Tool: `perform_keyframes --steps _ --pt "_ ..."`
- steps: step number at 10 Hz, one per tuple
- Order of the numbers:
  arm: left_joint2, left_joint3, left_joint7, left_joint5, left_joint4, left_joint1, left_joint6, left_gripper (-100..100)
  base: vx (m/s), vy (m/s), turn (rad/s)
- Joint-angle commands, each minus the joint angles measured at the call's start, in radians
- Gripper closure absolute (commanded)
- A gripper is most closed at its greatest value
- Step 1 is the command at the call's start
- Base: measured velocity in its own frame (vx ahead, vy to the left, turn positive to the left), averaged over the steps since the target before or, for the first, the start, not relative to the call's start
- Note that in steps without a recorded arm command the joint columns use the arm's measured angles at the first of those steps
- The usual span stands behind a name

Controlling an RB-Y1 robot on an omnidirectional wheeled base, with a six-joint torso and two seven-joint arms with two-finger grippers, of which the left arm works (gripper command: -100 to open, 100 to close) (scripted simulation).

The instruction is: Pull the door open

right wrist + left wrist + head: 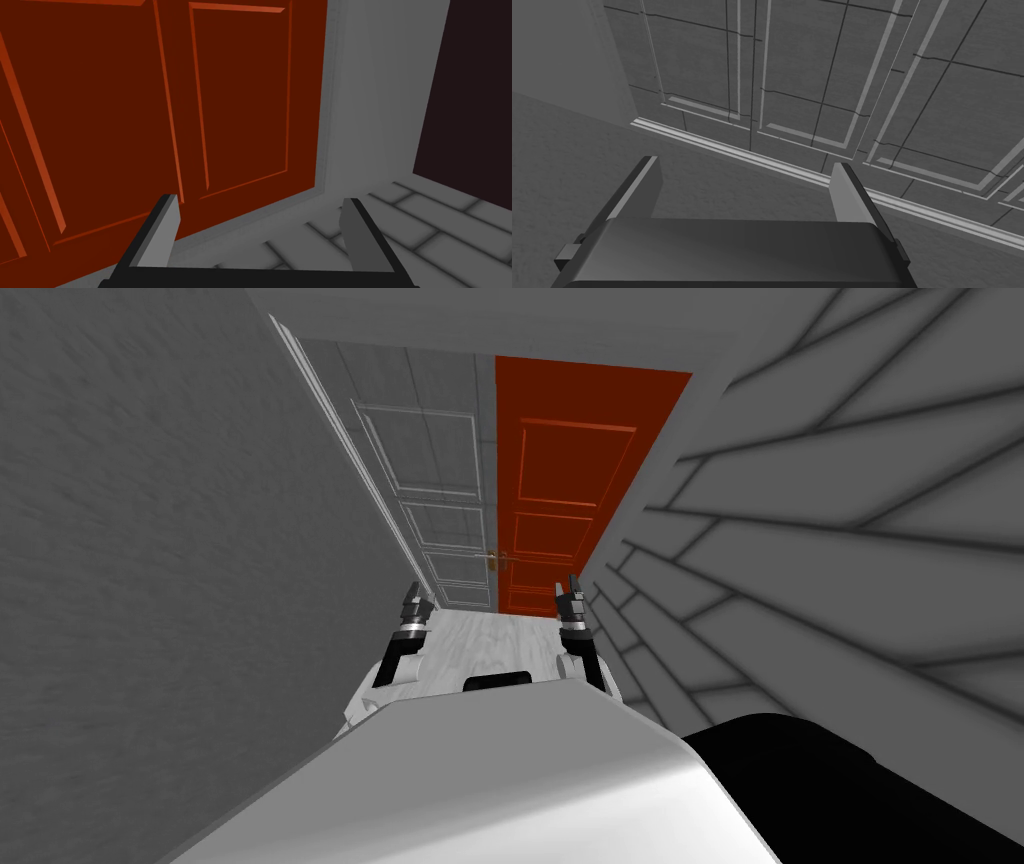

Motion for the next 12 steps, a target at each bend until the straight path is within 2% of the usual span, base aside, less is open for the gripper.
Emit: perform_keyframes --steps 1,4,5,12 --pt "0.009 -0.002 0.002 0.001 0.045 -0.02 -0.002 -100 0.102 -0.036 -0.077" --pt "0.027 -0.003 0.007 0.003 0.114 -0.052 0.002 -100 0.119 -0.049 -0.084" --pt "0.039 -0.005 0.01 0.005 0.16 -0.073 0.005 -100 0.138 -0.074 -0.126" --pt "0.079 -0.008 0.021 0.011 0.314 -0.145 0.014 -100 0.12 -0.034 -0.077"
